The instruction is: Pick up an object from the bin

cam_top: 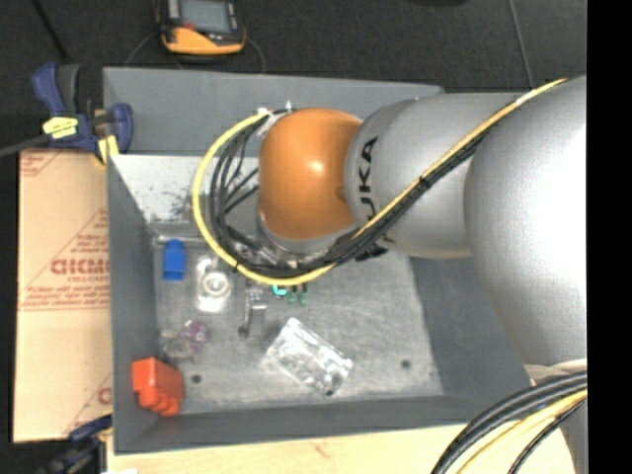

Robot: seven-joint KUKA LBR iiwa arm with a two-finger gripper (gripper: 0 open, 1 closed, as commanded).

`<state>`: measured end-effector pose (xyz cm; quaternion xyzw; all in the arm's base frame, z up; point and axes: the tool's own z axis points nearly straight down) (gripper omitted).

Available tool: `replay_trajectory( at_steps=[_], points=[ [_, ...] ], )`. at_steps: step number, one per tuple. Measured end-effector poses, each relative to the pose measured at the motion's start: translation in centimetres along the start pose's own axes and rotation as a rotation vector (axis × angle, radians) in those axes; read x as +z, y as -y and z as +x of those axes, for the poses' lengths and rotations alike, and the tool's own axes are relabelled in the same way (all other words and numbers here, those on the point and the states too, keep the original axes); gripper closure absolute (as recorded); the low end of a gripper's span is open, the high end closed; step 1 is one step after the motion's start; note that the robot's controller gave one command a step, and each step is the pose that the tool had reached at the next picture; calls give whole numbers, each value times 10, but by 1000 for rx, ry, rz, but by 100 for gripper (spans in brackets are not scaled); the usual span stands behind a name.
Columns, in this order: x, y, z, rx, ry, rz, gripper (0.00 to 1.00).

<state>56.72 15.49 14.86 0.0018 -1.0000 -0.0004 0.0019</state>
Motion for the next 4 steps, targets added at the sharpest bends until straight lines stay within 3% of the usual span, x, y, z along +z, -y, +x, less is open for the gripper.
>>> replay_trajectory(
  at_steps=[1, 2, 3, 4],
  points=[
    [80, -55, 5, 16, 11, -3, 0],
    [47, -85, 26, 120, 10, -4, 0],
    [48, -53, 15, 54, 7, 2, 0],
    [76, -54, 27, 199, 15, -5, 0]
  ],
)
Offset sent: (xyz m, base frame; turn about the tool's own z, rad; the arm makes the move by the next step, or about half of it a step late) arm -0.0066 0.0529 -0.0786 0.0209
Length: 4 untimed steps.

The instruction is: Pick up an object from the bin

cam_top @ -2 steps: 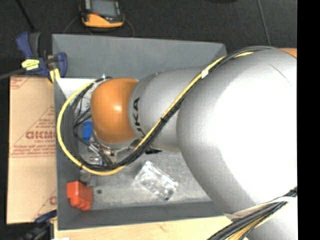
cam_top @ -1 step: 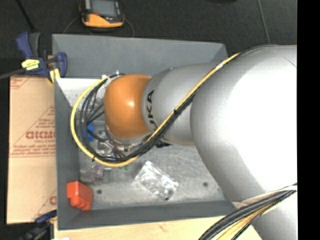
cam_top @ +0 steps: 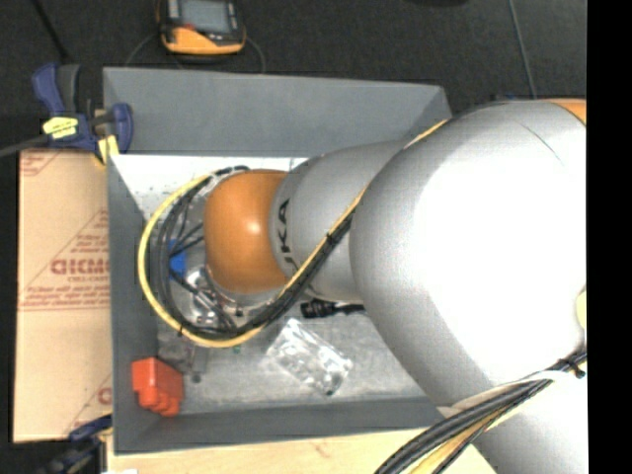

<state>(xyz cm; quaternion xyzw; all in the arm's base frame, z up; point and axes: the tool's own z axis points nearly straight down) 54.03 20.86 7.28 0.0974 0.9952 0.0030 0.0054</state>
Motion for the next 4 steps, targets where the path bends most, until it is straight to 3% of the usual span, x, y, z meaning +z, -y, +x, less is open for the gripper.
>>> replay_trajectory(
  at_steps=[1, 2, 3, 4],
  points=[
    [0, -10, 4, 61, 1, 6, 0],
    [-4, -15, 2, 63, 9, -6, 100],
    [-73, -16, -2, 59, -2, 1, 100],
    [-86, -16, -4, 57, -6, 4, 100]
  ],
)
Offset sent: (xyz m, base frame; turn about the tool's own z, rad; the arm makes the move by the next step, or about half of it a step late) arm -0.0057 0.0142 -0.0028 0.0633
